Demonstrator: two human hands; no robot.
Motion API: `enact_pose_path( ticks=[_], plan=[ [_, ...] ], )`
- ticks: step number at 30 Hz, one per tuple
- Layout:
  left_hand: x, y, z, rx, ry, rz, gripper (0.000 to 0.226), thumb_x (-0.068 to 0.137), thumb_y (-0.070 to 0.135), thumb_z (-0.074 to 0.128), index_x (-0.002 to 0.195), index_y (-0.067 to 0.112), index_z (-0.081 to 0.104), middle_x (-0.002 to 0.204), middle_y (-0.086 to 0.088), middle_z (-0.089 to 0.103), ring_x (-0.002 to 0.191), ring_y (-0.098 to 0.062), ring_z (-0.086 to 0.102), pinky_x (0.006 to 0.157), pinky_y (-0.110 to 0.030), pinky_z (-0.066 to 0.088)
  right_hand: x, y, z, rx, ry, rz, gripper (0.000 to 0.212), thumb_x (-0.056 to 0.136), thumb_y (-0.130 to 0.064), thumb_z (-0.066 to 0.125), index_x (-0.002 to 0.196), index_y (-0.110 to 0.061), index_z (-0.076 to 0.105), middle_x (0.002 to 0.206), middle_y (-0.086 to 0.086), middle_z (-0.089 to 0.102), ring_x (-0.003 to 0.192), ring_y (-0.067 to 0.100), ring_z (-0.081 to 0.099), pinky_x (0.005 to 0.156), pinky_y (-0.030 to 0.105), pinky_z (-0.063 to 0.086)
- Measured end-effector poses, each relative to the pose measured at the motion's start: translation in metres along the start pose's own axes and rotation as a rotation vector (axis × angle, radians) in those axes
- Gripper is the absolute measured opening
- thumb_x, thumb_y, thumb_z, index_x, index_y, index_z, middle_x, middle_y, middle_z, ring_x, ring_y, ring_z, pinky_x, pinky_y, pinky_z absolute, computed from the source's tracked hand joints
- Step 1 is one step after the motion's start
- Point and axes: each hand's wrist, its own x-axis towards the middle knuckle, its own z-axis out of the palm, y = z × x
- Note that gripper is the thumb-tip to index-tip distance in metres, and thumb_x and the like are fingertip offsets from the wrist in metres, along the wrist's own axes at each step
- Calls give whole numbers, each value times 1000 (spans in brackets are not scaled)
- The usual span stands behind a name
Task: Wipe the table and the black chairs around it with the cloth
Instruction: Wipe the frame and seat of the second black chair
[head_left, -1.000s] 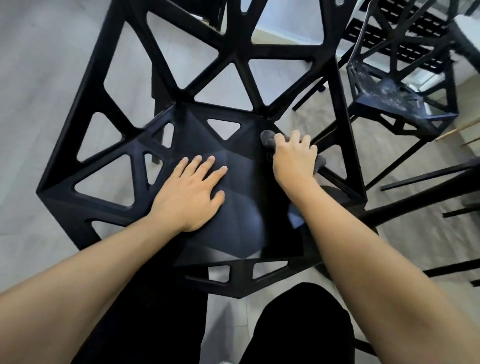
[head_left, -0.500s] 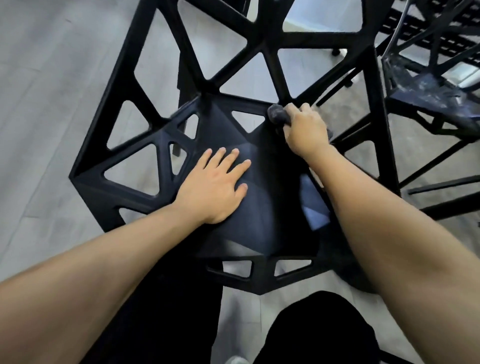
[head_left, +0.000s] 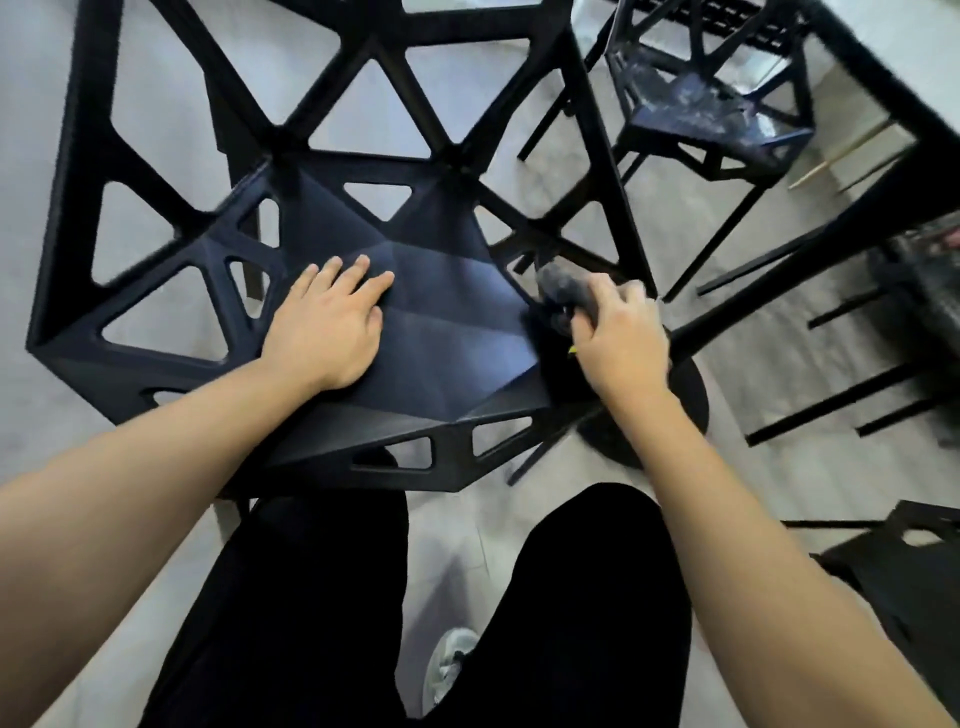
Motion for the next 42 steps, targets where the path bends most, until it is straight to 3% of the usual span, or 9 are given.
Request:
enact_pose_path(
  ticks=[5,12,17,24,29,33,37,40,42],
  plan=[
    [0,1,1,9,26,-2,52,104,28,34,155,19,34,162,-11,30,147,-38,26,122,-49,17,-33,-29,8,-18,112,105,40,89,-34,57,128,-24,58,113,14,54,99,38,52,82,49,48],
    [2,0,4,22,47,3,51,103,26,36,153,19,37,161,-11,32,146,-38,28,121,-50,19,-87,-66,-2,100,96,-236,43,86,-29,59,128,-24,62,105,8,55,89,31,50,77,42,45],
    [2,2,4,23,52,1,51,104,27,35,154,20,34,162,-10,29,148,-36,26,122,-48,16,-58,1,4,84,152,171,41,92,-34,53,131,-23,59,110,14,54,96,37,51,81,53,49],
    [7,1,3,-26,41,0,51,101,20,42,151,19,39,161,-8,33,147,-35,27,122,-49,16,-160,-174,1,318,112,-195,44,92,-33,60,134,-19,60,112,14,58,87,34,52,76,48,47],
    [7,-16,-18,-318,-58,34,54,95,-5,38,147,8,44,157,-14,37,148,-27,29,123,-37,11,-151,-153,6,310,165,-227,46,90,-30,62,134,-17,62,111,14,57,86,34,53,77,49,49],
    [-26,-14,-33,-214,-92,99,49,96,-2,42,143,7,50,154,-16,40,140,-33,37,118,-38,24,-137,-146,12,304,177,-78,49,85,-26,59,132,-14,64,109,16,54,87,38,52,80,52,49],
    [-74,-31,-44,-44,229,132,44,88,-2,56,130,6,62,142,-18,54,137,-39,45,118,-48,32,-137,-170,12,291,179,-134,47,85,-26,58,129,-12,67,105,19,54,83,38,51,75,51,48],
    [-90,-70,-70,-89,556,-151,52,97,5,45,148,10,45,156,-14,38,146,-32,33,122,-39,23,-139,-185,8,276,156,-354,47,87,-31,52,127,-12,68,101,18,56,79,37,51,69,49,47],
    [-91,-90,-89,-397,484,-386,52,107,19,37,157,13,26,163,-8,25,150,-23,24,121,-23,14,-136,-195,7,252,150,-468,47,85,-32,51,124,-14,69,97,17,58,76,36,52,66,47,46]
  ],
)
